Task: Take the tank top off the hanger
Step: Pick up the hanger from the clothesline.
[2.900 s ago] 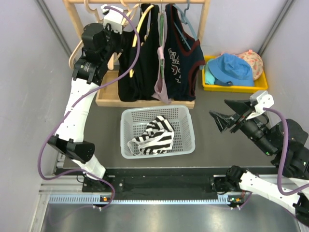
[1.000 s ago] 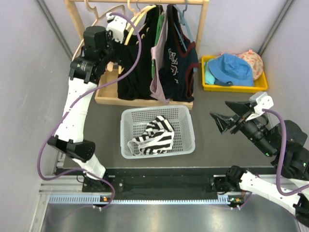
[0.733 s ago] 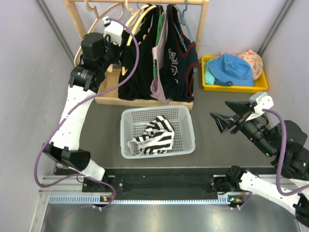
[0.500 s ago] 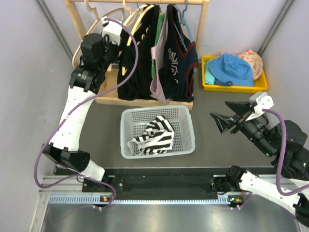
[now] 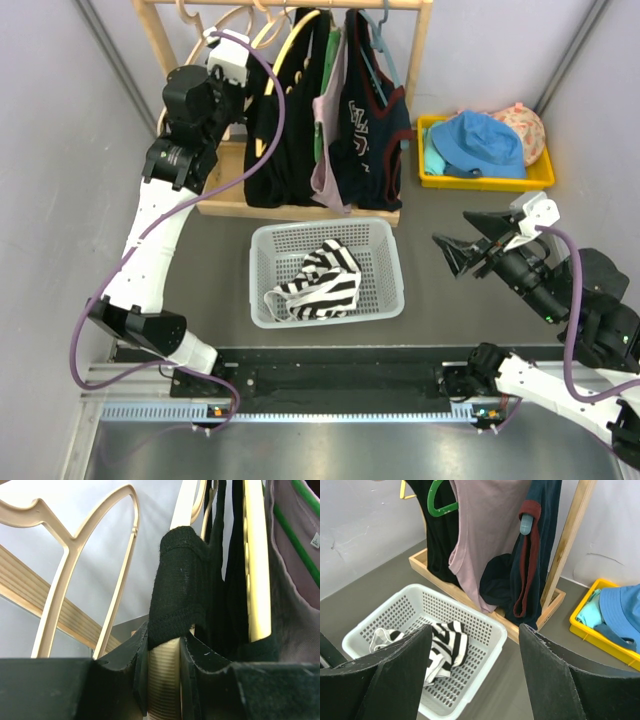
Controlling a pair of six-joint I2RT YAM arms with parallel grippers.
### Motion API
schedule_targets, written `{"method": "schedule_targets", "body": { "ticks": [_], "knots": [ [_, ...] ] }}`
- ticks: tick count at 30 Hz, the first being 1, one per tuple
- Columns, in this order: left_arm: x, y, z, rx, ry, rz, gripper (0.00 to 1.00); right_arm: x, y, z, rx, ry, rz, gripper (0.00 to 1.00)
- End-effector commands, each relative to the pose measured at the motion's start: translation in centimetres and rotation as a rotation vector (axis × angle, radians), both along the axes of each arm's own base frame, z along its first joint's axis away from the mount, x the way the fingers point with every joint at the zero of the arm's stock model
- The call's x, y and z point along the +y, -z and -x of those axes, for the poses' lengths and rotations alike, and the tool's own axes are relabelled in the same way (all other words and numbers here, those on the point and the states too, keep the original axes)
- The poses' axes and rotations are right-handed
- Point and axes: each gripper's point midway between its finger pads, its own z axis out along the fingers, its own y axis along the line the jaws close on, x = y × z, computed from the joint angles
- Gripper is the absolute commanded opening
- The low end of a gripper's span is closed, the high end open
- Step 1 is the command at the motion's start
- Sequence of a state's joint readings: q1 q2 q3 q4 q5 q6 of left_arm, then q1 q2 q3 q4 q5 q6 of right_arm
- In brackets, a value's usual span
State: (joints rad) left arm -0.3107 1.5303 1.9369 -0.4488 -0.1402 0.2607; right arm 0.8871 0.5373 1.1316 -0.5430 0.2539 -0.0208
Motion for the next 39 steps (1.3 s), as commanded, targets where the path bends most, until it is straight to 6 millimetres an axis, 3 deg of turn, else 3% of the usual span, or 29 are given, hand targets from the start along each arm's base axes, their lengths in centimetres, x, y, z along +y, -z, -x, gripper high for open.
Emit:
{"method": "schedule_targets", "body": {
  "ticks": [1,7,12,21,28,37,39],
  "knots": [
    [0.3,-7.5,0.6,-0.241,-0.017,0.105,0.0,-0.4,-0.7,0.0,-0.01,0.013,-0.033,0.7],
    [0.5,-8.9,0.3,-0.286,-0.028,0.106,0.0,-0.1,-0.5,0.1,0.007,0.008,-0.054,0.7],
    [0.8,-8.9,0.9,-0.281,-0.036,0.106,0.0,-0.3,-0.5,0.1,0.007,0.013,-0.049,0.7],
    [2.2,-10.9,3.5,-0.306,-0.055,0.145,0.0,0.1,0.0,0.0,0.017,0.002,-0.042,0.69],
    [1.6,-12.7,6.1,-0.31,0.018,0.173,0.0,-0.2,-0.5,0.1,0.01,0.007,-0.045,0.69],
    [1.5,-11.5,9.2,-0.258,0.071,0.174,0.0,-0.1,-1.2,-1.5,0.018,0.08,-0.039,0.69],
    [1.4,-10.3,9.0,-0.229,0.074,0.166,0.0,0.1,-1.4,-2.1,0.017,0.097,-0.038,0.69]
  ]
}}
